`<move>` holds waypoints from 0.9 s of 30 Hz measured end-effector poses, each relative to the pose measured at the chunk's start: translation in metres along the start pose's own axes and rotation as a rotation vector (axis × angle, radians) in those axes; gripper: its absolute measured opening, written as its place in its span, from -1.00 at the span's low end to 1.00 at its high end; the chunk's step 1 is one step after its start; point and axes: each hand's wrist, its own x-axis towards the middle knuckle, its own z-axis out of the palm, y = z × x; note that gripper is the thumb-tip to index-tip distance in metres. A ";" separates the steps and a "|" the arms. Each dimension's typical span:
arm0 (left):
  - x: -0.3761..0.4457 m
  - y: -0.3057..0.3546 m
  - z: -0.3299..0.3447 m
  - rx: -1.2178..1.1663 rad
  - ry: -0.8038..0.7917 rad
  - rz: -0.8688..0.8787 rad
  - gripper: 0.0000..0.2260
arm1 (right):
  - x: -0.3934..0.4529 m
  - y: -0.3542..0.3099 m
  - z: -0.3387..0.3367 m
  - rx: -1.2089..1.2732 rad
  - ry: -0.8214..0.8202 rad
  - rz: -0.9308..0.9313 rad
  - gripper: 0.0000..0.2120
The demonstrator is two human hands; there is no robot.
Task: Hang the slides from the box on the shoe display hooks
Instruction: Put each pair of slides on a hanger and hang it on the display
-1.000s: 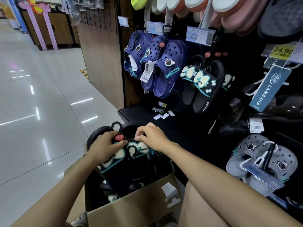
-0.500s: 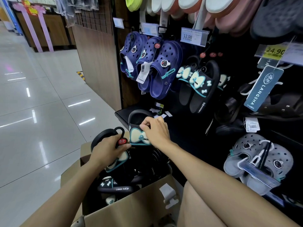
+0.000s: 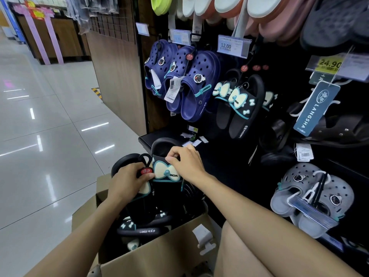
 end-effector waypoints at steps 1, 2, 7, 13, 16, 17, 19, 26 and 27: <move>0.001 -0.001 0.001 -0.002 0.007 -0.002 -0.73 | 0.001 0.000 0.001 0.002 0.002 -0.002 -0.89; 0.001 -0.002 0.001 -0.002 0.015 -0.002 -0.73 | 0.001 0.001 0.001 0.009 0.003 -0.002 -0.90; 0.003 -0.006 0.004 -0.042 0.056 -0.037 -0.73 | 0.001 -0.002 0.003 0.008 -0.013 -0.030 -0.89; 0.006 -0.005 0.002 -0.166 0.120 -0.045 -0.76 | -0.005 -0.006 0.004 -0.113 -0.116 -0.038 -0.85; 0.007 -0.005 0.002 -0.175 0.129 -0.043 -0.76 | -0.005 -0.007 0.007 -0.130 -0.125 -0.027 -0.87; 0.008 -0.006 0.003 -0.178 0.130 -0.037 -0.76 | -0.005 -0.007 0.007 -0.125 -0.130 -0.033 -0.87; 0.008 -0.008 0.003 -0.189 0.143 -0.017 -0.77 | -0.004 -0.006 0.006 -0.112 -0.149 -0.043 -0.87; 0.008 -0.005 0.002 -0.206 0.164 -0.011 -0.75 | -0.006 -0.007 0.006 -0.093 -0.148 -0.021 -0.91; 0.008 -0.005 0.001 -0.207 0.161 -0.013 -0.75 | -0.006 -0.007 0.006 -0.100 -0.145 -0.034 -0.91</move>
